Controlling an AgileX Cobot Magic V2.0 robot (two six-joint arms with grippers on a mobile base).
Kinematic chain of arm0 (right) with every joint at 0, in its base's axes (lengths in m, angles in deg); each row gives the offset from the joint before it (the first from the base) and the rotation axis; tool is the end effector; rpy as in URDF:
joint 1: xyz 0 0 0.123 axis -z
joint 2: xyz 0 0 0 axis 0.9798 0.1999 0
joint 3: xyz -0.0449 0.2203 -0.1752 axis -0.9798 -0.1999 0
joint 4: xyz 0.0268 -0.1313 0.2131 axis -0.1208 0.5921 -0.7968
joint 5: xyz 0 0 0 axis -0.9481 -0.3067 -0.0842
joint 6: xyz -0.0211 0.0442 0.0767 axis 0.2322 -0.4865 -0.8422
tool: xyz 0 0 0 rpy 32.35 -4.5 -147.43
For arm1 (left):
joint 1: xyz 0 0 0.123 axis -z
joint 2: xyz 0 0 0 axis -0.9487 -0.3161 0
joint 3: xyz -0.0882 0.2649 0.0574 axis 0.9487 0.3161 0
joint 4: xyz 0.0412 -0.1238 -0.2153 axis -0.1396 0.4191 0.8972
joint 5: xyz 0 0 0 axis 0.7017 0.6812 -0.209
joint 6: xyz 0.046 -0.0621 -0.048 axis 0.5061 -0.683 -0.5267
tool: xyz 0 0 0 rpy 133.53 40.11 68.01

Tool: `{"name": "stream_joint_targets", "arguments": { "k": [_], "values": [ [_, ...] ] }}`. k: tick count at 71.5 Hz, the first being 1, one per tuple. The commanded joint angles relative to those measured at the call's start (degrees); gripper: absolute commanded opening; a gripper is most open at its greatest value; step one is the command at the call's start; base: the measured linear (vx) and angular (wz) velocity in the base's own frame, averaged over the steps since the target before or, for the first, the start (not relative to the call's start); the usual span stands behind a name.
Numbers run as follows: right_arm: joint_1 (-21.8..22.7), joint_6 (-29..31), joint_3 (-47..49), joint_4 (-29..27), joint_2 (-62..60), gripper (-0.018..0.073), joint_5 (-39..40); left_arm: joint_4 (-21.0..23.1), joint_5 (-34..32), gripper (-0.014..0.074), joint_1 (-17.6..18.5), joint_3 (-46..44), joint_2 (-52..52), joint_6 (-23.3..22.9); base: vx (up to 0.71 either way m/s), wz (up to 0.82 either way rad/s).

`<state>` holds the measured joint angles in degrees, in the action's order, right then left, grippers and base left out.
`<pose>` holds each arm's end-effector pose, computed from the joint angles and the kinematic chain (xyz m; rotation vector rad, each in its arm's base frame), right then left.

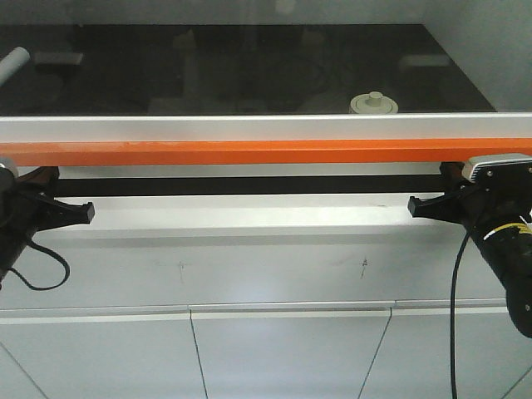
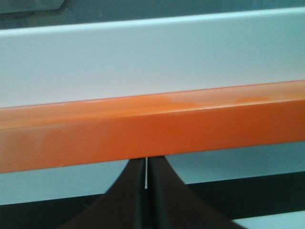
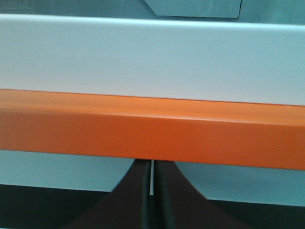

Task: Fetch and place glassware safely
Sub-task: 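Lift the orange handle with both grippers to raise the sash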

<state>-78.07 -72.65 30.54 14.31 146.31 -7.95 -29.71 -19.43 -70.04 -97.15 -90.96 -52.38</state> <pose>0.3141 0.0066 0.1772 -0.1116 1.5988 0.0306 0.3055 -0.0100 0.1944 0.0872 1.6421 0.0085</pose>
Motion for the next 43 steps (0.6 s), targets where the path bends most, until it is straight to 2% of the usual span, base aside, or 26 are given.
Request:
{"name": "stream_joint_targets", "arguments": {
  "k": [1,29,43],
  "values": [
    [-0.11,0.34,1.77,0.42,-4.13,-0.0003,7.25,-0.36,-9.18,-0.0007,-0.03,-4.54,4.3,-0.08,0.0,0.0],
    [-0.11,-0.92,1.82,0.42,-8.16,-0.0003,6.69,-0.42,-5.25,-0.0007,-0.03,-7.91,8.7,-0.14,0.0,0.0],
    [-0.11,-0.96,4.2,0.54,-10.12,-0.0003,2.81,-0.37,-4.95,-0.0007,-0.03,-7.91,11.46,-0.14,0.0,0.0]
  ]
}}
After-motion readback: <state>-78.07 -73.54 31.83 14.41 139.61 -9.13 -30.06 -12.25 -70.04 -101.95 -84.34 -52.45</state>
